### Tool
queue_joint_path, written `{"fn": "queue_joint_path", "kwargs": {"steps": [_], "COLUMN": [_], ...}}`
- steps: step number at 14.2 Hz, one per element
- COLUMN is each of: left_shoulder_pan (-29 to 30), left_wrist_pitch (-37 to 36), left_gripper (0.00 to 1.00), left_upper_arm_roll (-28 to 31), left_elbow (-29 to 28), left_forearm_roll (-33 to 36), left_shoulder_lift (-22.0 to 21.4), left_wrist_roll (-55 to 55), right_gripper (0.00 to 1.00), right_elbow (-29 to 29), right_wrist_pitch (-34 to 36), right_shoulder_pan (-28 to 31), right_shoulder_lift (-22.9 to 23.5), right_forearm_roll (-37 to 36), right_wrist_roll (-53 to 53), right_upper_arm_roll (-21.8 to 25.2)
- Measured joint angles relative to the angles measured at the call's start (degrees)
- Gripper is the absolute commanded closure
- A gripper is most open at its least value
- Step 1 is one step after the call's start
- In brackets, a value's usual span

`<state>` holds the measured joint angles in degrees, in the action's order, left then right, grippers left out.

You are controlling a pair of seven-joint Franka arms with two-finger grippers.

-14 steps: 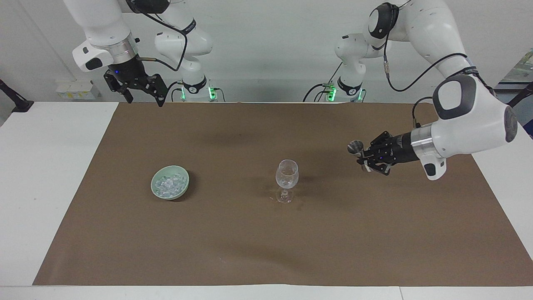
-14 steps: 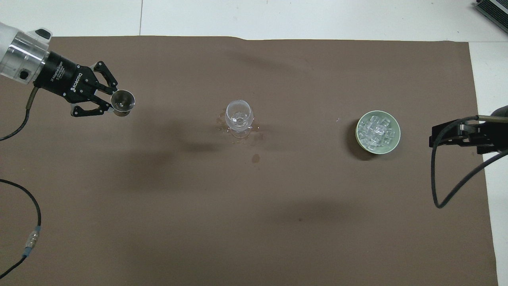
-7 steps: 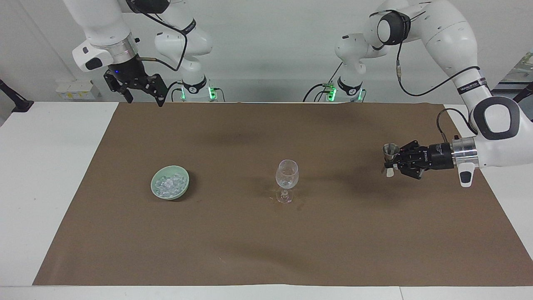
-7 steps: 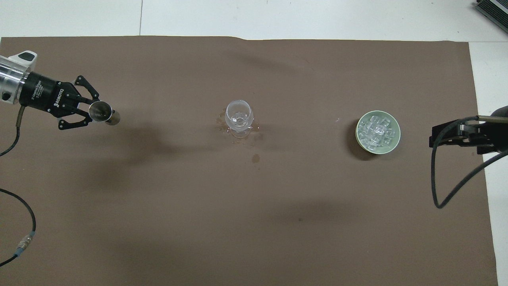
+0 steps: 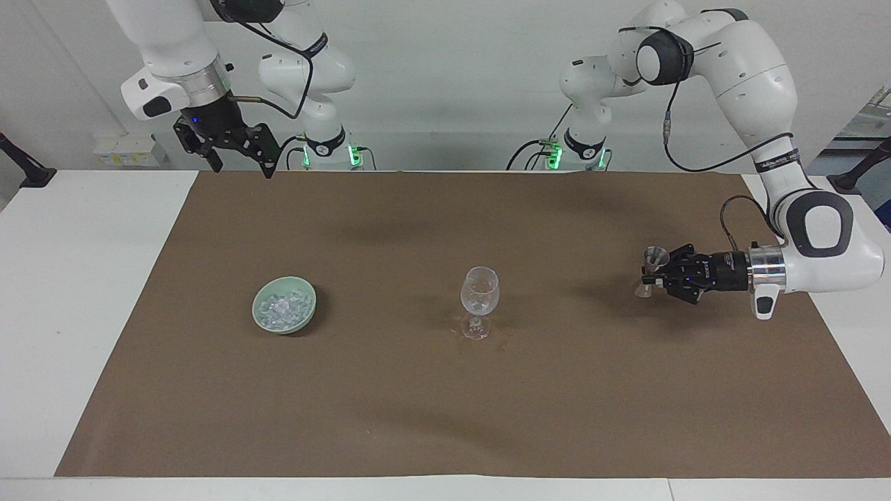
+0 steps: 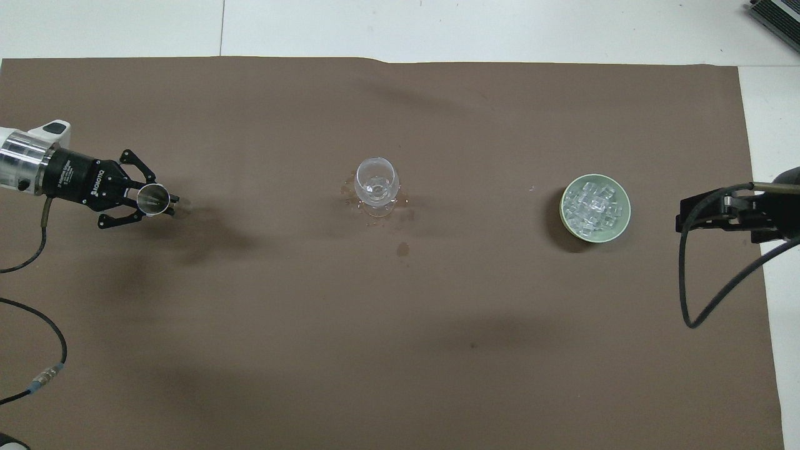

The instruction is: Pour wine and add ice with both arms

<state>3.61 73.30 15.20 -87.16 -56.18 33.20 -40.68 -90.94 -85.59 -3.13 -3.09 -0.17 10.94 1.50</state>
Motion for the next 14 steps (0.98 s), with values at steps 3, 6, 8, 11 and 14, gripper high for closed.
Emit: {"fn": "queue_joint_path", "kwargs": {"steps": [3,6,8,11,14], "left_shoulder_pan": [0.5,1.1,1.3,1.3,1.3], "left_wrist_pitch": [0.0,0.0,0.0,0.0,0.0], "left_gripper": [1.0,1.0,1.0,1.0,1.0], "left_upper_arm_roll": [0.2,0.3,0.3,0.4,0.6], "left_elbow": [-3.2,-4.3,-4.3,-4.4,-4.4], "left_forearm_roll": [-0.1,-0.3,-0.4,-0.4,-0.4], "left_shoulder_lift": [0.3,1.3,1.9,3.0,4.1], "left_wrist_roll": [4.1,8.1,8.9,10.1,11.0], "right_gripper": [0.0,0.0,0.0,0.0,0.0], "right_elbow": [0.0,0.0,-0.1,-1.6,-3.2], "right_wrist_pitch": [0.7,0.8,-0.7,-5.0,-10.9], "right_shoulder_pan": [-0.1,-0.4,-0.4,-0.4,-0.4], "right_shoulder_lift": [0.0,-0.1,-0.1,0.6,4.2], "right_forearm_roll": [0.0,0.0,0.0,0.0,0.0], "right_wrist_roll": [0.0,0.0,0.0,-0.1,-1.3], "right_upper_arm_roll": [-0.3,-0.7,-0.8,-0.9,-0.9]}}
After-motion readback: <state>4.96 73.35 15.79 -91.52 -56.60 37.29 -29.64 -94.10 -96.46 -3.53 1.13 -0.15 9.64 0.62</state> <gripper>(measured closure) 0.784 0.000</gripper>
